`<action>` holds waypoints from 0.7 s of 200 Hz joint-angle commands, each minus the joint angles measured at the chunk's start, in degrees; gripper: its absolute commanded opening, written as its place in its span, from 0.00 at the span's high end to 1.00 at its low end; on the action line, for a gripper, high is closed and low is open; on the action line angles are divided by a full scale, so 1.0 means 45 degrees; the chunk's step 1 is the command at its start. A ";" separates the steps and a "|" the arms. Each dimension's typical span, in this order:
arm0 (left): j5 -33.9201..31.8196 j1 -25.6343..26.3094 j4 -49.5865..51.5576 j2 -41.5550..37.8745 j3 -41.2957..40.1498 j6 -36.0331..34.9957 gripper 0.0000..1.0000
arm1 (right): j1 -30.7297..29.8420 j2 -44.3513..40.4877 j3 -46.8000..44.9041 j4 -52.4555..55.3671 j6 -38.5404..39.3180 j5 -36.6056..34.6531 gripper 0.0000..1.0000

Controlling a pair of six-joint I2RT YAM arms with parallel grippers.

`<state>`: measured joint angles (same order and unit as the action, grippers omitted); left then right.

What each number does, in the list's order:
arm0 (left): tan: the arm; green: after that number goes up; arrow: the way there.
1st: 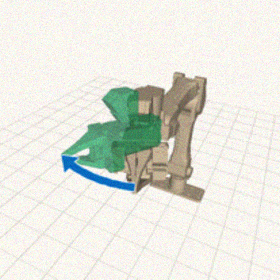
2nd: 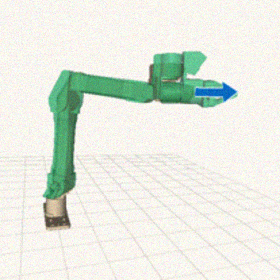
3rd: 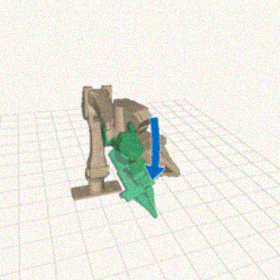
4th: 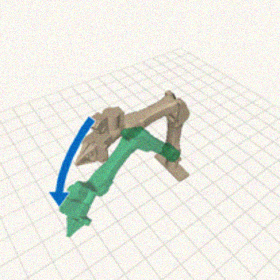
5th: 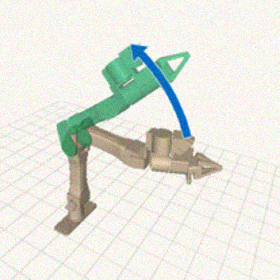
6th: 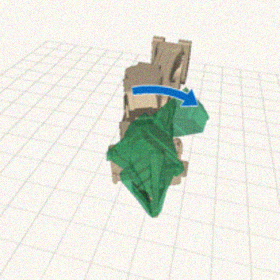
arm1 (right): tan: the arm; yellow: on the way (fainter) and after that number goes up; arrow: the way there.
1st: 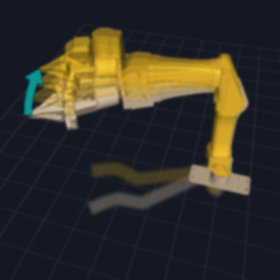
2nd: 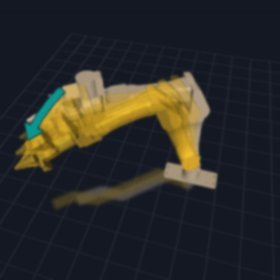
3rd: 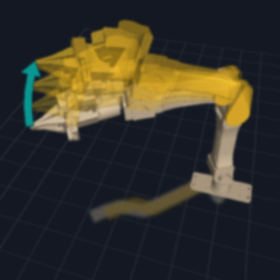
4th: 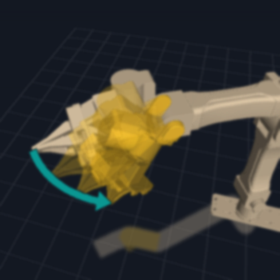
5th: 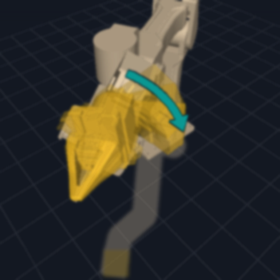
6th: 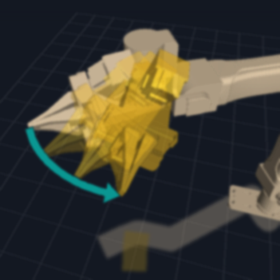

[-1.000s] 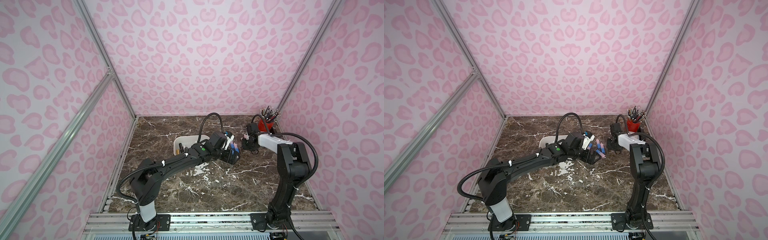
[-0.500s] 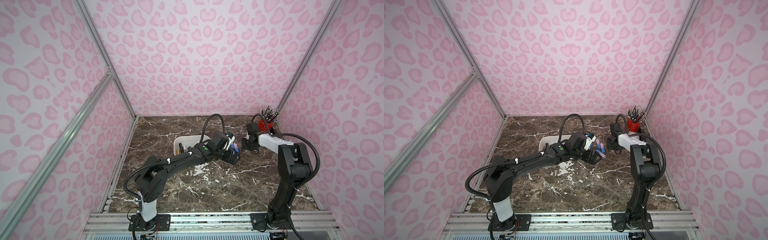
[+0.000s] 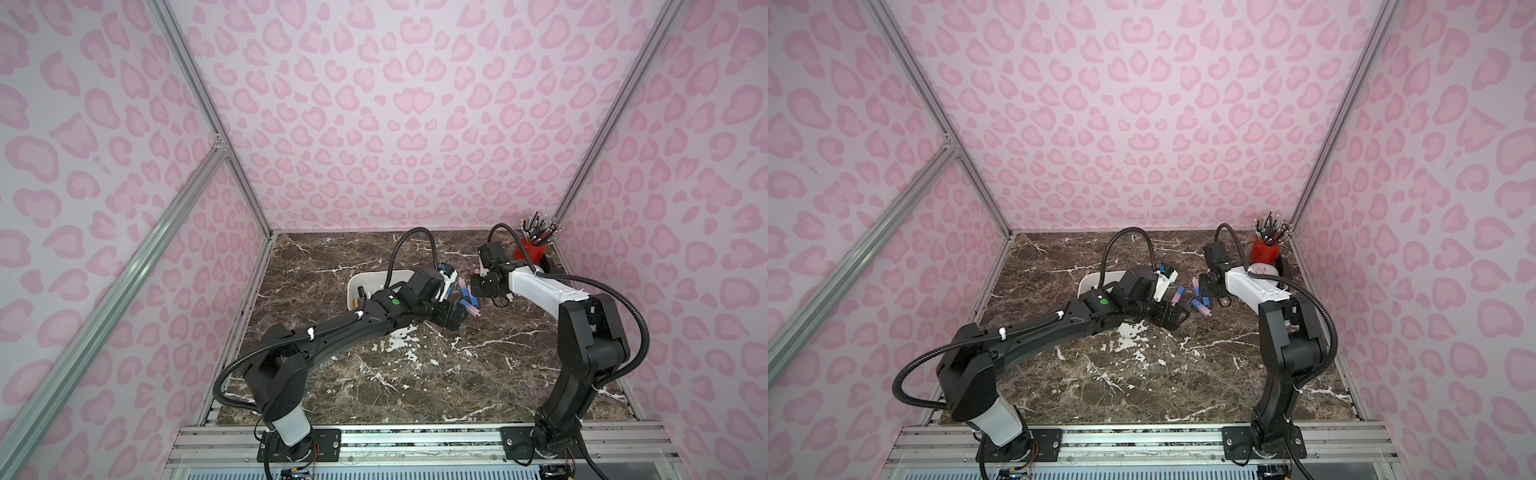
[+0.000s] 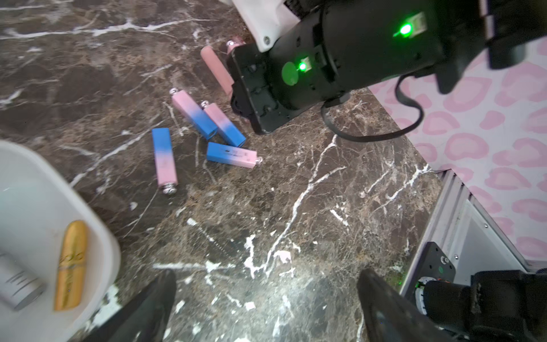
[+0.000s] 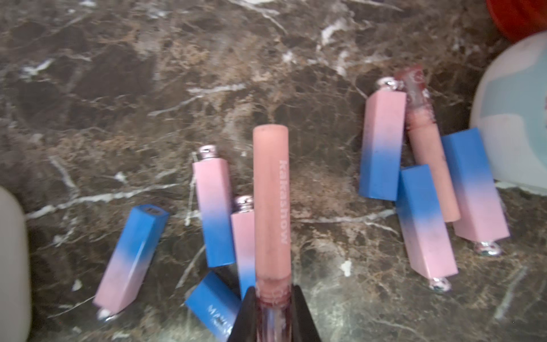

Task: Put the lipstick into the storage box
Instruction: Pick up the lipstick at the center of the board, then place the lipstick in the storage box.

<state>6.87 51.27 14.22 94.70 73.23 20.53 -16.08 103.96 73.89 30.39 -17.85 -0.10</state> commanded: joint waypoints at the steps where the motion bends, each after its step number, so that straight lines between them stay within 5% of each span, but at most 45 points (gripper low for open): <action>1: -0.1235 -0.0214 0.0515 -0.1201 -0.1066 -0.0332 0.02 | -0.0796 -0.0104 0.0525 0.0669 -0.0182 -0.0565 0.89; 74: -0.4392 -0.0586 0.2440 -0.7376 -0.5146 0.0352 0.02 | -0.4401 0.1311 0.3927 0.1703 -0.0521 -0.0864 0.88; 140: -0.5284 -0.0599 0.3898 -1.1156 -0.6690 0.1533 0.02 | -0.5946 0.4270 0.6396 0.2132 -0.0777 -0.0182 0.89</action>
<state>-14.33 48.64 28.51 47.22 44.14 24.58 -42.00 119.94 100.62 38.28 -20.43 -2.07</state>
